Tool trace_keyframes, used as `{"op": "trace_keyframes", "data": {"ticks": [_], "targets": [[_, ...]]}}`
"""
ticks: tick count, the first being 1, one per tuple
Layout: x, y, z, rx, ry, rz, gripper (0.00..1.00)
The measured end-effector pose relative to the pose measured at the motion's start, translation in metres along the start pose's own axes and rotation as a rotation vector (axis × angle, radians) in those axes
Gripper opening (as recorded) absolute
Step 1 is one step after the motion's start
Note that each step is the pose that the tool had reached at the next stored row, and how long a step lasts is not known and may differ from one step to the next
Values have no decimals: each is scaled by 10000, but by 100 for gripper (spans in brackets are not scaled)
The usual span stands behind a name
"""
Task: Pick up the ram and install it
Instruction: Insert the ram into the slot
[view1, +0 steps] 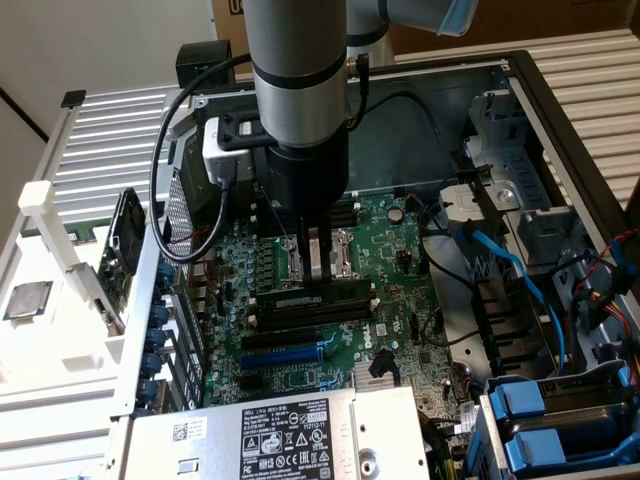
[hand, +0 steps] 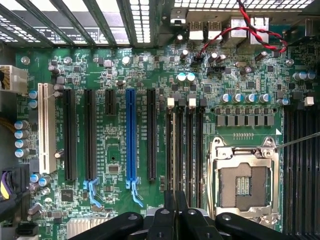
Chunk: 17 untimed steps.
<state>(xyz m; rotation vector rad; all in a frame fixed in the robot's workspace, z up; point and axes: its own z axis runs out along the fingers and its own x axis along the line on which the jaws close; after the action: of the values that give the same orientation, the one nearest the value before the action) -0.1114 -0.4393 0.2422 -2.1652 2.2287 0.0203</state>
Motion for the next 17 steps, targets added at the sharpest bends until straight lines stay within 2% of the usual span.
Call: {"op": "trace_keyframes", "data": {"ticks": [17], "targets": [[2, 20, 5, -2, 8, 47, 12]]}}
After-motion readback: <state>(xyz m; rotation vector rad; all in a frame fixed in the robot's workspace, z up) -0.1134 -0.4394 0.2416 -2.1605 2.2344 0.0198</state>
